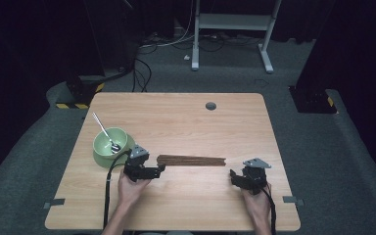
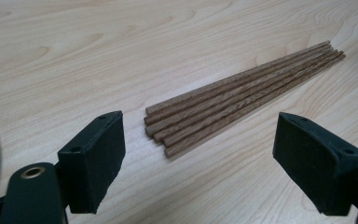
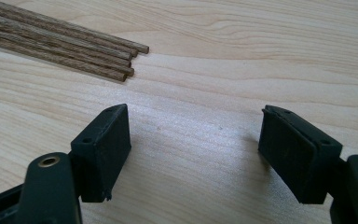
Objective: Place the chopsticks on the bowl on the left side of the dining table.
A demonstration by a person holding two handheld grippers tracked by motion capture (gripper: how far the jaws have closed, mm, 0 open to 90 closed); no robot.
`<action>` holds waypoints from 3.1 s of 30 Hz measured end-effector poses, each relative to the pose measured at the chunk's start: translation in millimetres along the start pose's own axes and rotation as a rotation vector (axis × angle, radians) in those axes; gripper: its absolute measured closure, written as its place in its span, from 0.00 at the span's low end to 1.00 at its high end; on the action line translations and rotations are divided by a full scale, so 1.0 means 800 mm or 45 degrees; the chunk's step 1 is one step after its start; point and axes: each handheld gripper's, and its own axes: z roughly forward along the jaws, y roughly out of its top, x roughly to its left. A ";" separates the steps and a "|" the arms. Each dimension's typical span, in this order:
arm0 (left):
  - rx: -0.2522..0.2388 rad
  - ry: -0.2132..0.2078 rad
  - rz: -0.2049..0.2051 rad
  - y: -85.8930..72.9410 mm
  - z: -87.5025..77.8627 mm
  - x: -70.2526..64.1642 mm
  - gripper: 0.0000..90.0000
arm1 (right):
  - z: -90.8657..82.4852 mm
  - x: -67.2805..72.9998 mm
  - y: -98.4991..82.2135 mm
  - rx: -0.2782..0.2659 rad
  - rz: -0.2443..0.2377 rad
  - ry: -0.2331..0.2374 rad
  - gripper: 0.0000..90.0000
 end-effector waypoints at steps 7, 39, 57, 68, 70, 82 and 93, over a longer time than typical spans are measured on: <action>-0.015 -0.049 0.018 0.021 0.006 -0.007 0.20 | 0.000 0.000 0.000 0.001 0.001 0.001 0.27; 0.100 -0.196 0.159 0.077 0.083 -0.056 0.24 | 0.000 0.000 0.000 0.002 0.000 0.002 0.27; 0.188 -0.120 0.205 0.085 0.136 -0.073 0.35 | 0.000 0.000 0.000 0.003 0.004 0.001 0.27; 0.219 -0.057 0.248 0.084 0.158 -0.081 0.38 | 0.000 0.000 0.000 0.002 0.002 0.002 0.27; 0.222 -0.050 0.247 0.084 0.160 -0.081 0.38 | 0.000 0.000 0.000 0.003 0.003 0.001 0.27; 0.220 -0.041 0.233 0.082 0.164 -0.075 0.39 | 0.000 0.000 0.000 0.003 0.004 0.001 0.27; 0.223 -0.046 0.231 0.081 0.163 -0.074 0.38 | 0.000 0.000 0.000 0.003 0.003 0.001 0.27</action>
